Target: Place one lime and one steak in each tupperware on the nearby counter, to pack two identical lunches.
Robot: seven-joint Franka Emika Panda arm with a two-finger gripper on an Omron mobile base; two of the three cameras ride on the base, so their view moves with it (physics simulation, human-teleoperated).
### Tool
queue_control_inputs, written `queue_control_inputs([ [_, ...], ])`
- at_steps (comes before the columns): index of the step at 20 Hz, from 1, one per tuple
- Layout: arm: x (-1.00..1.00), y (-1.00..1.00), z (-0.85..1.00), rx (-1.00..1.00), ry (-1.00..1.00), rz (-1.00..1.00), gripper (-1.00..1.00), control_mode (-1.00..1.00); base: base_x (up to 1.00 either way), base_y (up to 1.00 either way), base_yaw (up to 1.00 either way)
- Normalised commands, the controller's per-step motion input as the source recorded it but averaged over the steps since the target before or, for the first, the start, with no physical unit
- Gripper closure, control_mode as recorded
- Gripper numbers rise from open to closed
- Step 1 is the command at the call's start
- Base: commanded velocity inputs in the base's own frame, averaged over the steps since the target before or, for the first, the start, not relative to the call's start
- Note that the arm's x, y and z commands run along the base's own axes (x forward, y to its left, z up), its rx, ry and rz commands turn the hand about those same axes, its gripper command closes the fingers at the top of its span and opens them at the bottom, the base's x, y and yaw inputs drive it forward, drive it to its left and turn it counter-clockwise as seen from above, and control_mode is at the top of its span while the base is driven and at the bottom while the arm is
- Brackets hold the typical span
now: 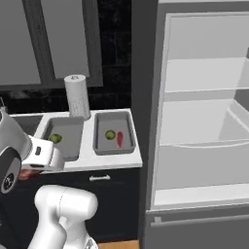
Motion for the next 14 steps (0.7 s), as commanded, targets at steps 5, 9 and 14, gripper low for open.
queue_control_inputs([
  [5, 0.00, 0.00, 0.00, 0.00, 0.00, 0.00, 1.00, 1.00, 0.89, 0.72, 0.00],
  [9, 0.50, 0.00, -0.14, 0.00, 0.04, 0.00, 1.00, -1.00, 0.50, 0.02, 0.00],
  [14, 1.00, 0.02, -0.33, -0.01, 0.33, 0.00, 1.00, -1.00, 0.00, 0.00, 0.00],
])
